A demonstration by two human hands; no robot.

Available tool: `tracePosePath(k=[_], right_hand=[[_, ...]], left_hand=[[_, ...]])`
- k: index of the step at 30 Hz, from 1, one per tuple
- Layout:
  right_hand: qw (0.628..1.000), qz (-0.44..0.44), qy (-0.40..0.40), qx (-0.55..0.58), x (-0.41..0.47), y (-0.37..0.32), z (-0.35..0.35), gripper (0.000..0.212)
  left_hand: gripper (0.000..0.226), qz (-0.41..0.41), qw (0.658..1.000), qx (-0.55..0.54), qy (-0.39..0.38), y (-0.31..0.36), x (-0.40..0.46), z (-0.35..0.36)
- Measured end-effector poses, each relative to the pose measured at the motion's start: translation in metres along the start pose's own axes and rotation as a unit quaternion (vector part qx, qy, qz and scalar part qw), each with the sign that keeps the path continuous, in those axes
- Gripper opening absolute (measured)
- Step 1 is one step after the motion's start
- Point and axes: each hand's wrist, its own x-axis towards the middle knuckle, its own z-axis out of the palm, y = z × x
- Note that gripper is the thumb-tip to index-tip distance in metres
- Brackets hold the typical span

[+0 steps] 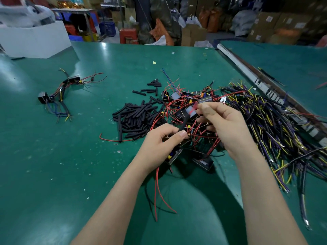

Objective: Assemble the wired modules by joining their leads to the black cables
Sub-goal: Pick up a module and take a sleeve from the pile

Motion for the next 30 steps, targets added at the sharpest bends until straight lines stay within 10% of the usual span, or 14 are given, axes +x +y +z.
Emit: tracePosePath(k=[5,12,30], right_hand=[[0.997,0.015,-0.059,0.038,0.002,0.005,-0.02,0.036],[0.938,0.08,-0.334,-0.049,-0.008,0.009,-0.028,0.049],[0.992,0.006,-0.119,0.043,0.002,0.02,0.009,0.01]], left_hand=[[0.019,-0.007,0.994,-0.082,0.074,0.003,0.002,0.003],[0.022,-0.03,0.989,-0.096,0.108,-0.001,0.003,0.002],[0.008,0.016,0.985,0.173,0.019,-0.002,0.001,-0.006]])
